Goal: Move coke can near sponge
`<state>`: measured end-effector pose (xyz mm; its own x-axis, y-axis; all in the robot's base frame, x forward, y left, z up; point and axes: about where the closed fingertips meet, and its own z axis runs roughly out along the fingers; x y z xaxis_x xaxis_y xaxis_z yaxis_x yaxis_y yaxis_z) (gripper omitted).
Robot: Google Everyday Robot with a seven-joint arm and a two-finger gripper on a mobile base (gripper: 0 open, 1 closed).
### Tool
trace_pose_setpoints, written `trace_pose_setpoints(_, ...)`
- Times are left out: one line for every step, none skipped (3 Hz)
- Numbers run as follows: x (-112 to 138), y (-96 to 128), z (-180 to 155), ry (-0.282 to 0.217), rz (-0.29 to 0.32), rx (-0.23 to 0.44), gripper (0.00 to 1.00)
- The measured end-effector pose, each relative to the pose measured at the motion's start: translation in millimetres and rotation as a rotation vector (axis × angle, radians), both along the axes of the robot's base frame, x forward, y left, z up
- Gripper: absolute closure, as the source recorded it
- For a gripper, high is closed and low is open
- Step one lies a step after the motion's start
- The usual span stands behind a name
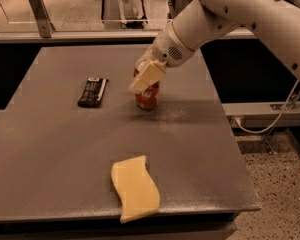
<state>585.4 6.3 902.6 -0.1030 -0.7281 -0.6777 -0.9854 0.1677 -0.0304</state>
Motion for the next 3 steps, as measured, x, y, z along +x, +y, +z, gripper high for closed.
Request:
trace_pose_setpoints(-3.6,1.8,4.3,-0.028,0.032,0.011,0.64)
trace_pose_setpoints(-11.3,-17.2,18.2,-0.052,0.030,0.036,0.88)
trace_pose_setpoints(-37.6,-28.4,30.9,-0.051,0.063,0.036,1.00)
